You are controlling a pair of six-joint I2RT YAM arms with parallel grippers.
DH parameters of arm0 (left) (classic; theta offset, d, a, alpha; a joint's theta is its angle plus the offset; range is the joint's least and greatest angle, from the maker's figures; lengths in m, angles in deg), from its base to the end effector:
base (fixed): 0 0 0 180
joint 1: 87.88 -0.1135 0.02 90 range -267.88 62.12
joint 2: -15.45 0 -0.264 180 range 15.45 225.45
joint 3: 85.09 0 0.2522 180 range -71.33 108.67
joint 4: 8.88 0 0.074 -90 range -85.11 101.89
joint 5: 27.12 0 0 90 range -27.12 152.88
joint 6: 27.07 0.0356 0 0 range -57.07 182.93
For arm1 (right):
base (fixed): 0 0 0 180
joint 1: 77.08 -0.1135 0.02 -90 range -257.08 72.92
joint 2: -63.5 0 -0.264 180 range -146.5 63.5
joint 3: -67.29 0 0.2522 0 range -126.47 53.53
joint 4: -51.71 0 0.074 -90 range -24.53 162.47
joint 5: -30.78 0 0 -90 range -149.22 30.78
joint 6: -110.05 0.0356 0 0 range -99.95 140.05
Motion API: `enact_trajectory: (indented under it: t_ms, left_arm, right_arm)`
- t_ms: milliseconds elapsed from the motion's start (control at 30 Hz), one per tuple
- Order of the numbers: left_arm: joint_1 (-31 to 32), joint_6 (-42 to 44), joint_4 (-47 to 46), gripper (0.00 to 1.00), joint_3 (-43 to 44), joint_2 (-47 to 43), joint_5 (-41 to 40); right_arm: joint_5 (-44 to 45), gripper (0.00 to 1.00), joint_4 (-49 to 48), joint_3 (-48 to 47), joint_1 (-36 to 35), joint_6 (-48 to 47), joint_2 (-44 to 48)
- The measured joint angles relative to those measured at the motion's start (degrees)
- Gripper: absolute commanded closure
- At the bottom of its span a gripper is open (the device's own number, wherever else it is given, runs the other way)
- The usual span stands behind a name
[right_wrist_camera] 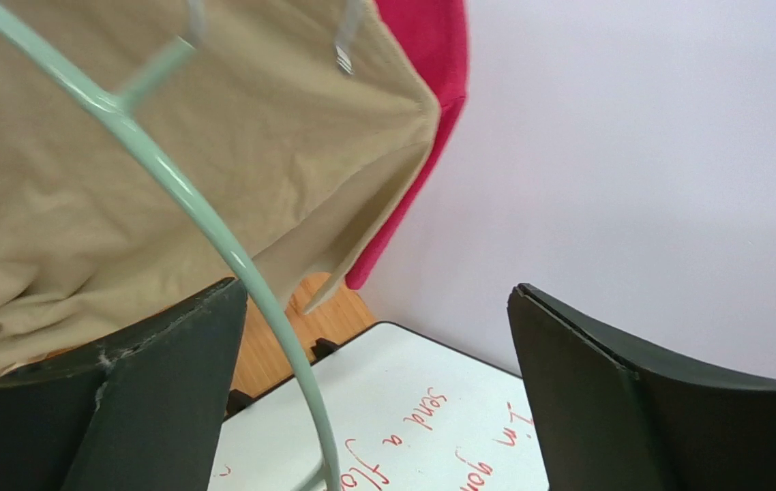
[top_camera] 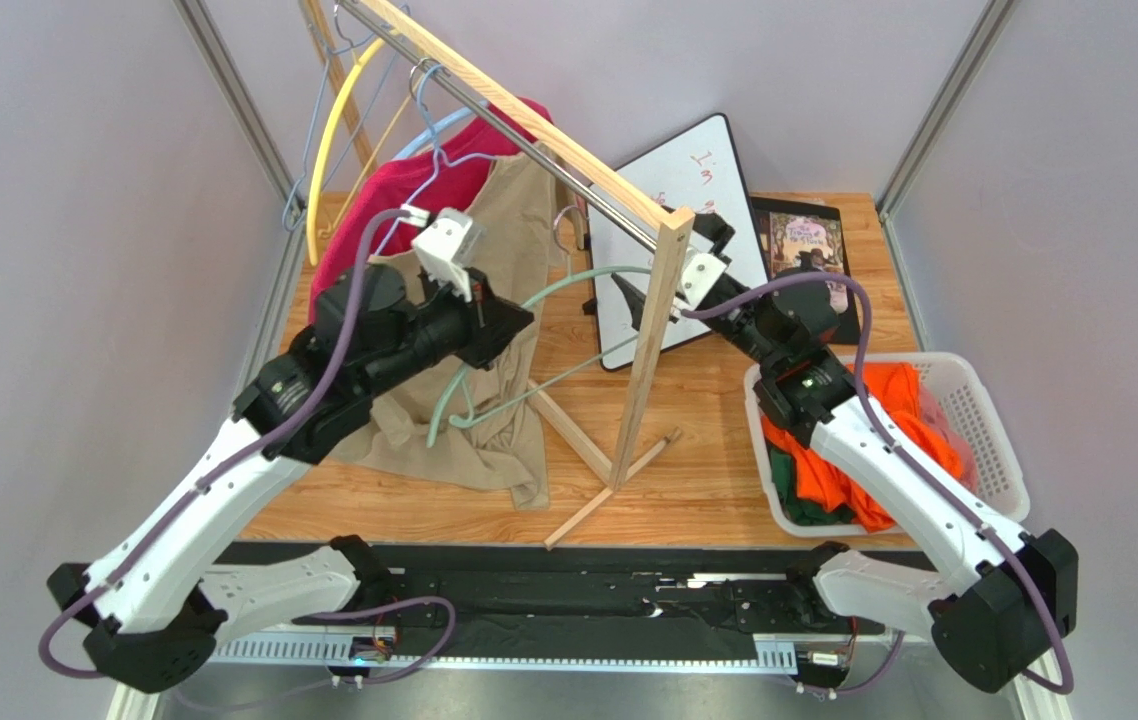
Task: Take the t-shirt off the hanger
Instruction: Pass the hanger from the right arm to the left, then hang the hanger back to the clothesline with the left arm
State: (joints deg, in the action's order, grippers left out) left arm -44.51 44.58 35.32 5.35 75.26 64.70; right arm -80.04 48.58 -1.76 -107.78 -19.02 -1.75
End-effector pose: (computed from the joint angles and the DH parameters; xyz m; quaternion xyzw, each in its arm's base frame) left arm 0.1524 -0.1456 0.4445 0.1798 0.7648 -0.3280 0.5246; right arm 0.2236 0.1475 0.3829 -0.4839 0.4576 0.0658 0.7430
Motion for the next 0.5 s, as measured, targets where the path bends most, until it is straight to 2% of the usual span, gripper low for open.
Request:
enact_trajectory:
  t_ms: [100,233,333,500]
  left_arm:
    - [0.0,0.2,-0.1,1.00,-1.9,-5.4,-0.9]
    - [0.0,0.8,-0.2,1.00,-5.4,-13.7,-1.0]
    - [0.0,1.5,-1.4,1.00,-9.9,-20.9,-0.7]
    - [0.0,2.5,-3.9,1.00,-15.2,-29.8,2.4]
  right_arm:
    - [6.0,0.00,0.2,0.0,-0.3,5.2,2.2]
    - [19.8,0.00,1.4,-0.8,1.1,14.2,4.3]
    - [31.4,0.00,5.4,-3.9,3.8,21.2,4.4]
    - [42.8,0.00,13.1,-6.3,10.0,35.7,6.4]
